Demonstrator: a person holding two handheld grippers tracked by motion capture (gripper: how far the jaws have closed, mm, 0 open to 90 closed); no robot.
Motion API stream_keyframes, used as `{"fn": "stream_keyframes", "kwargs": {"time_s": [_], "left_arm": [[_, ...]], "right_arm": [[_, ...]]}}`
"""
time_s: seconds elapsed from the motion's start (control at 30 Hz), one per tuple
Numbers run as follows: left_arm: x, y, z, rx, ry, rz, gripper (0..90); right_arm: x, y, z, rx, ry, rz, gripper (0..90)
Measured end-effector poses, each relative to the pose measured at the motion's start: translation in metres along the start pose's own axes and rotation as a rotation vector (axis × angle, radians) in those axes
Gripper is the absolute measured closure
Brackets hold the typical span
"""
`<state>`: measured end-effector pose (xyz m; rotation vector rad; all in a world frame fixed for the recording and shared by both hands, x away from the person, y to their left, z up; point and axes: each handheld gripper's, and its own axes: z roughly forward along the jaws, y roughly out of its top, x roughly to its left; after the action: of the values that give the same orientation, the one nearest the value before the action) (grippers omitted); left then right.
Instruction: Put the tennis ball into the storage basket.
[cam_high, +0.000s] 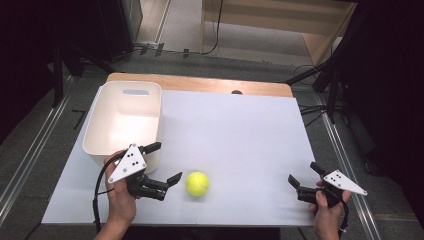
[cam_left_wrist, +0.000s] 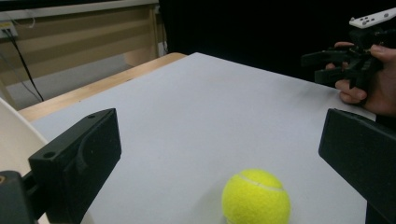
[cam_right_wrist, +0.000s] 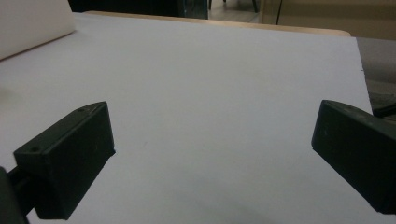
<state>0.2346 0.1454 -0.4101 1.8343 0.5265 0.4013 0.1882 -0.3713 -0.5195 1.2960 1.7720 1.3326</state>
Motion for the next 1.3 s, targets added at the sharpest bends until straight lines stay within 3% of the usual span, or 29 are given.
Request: {"fn": "stream_keyframes", "kwargs": {"time_s": [0.53,1.3], "left_arm": [[-0.008,-0.007,0.026,0.08,-0.073,0.005,0.0],[-0.014,-0.016,0.046,0.167,-0.114,0.022,0.0]], "right_arm": [[0.0,0.0,0.0,0.003,0.004,-0.001,0.0],[0.0,0.0,0.0,0.007,0.003,-0.005,0.0]]}}
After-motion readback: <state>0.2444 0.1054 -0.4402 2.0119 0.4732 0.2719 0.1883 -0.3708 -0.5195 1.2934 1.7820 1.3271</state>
